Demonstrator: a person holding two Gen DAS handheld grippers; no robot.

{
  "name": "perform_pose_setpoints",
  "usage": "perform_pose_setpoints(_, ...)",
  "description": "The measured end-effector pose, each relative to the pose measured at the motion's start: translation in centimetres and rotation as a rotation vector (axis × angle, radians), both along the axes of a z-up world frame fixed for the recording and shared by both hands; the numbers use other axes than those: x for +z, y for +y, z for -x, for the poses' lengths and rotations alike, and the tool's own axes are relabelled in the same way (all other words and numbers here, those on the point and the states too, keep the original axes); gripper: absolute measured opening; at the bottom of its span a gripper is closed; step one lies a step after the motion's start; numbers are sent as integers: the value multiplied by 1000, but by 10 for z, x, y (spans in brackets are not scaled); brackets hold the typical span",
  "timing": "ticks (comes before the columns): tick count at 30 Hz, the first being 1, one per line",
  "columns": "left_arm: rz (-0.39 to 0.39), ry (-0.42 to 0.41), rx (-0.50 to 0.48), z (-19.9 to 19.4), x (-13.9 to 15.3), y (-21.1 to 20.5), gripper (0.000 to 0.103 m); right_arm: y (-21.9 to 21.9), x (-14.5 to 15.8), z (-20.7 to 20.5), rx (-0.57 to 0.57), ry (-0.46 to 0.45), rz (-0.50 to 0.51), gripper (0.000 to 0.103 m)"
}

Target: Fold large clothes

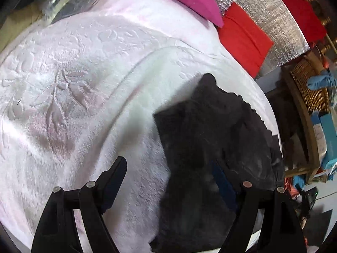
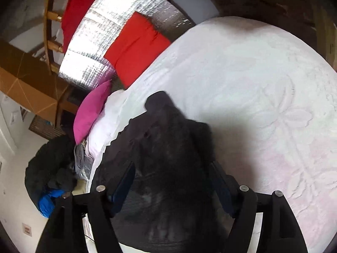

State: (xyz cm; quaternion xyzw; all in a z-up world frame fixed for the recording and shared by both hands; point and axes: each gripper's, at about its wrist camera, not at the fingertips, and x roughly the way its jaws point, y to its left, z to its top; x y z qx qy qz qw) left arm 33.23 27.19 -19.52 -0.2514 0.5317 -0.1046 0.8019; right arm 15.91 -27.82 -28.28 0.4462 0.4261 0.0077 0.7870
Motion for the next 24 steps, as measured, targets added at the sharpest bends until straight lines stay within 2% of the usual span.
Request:
perform_pose_setpoints(6,150,65,-78,-21,-35,7,83,-22,-35,-5,59,57,-63,76)
perform_pose_setpoints(12,283,58,-157,-31,-37,-6,86,-24,-53,-9,159,50,-134,76)
perform_pose_setpoints(14,288,62,-187,-34,-37,-15,86,-20,-57,-13,196,55,-139,76)
perform_pose_setpoints(17,251,60,-254,-37,-38,-32,86,-17,-65,-17,214,70,-144,76)
perform_pose_setpoints(20,250,53,-318,-38,-36,-45,86,-17,-71,-22,226,52,-175,77)
perform_pose_setpoints(24,260,59,-344,-41,-41,-53,88,-14,-79,-33,253,34,-239,78)
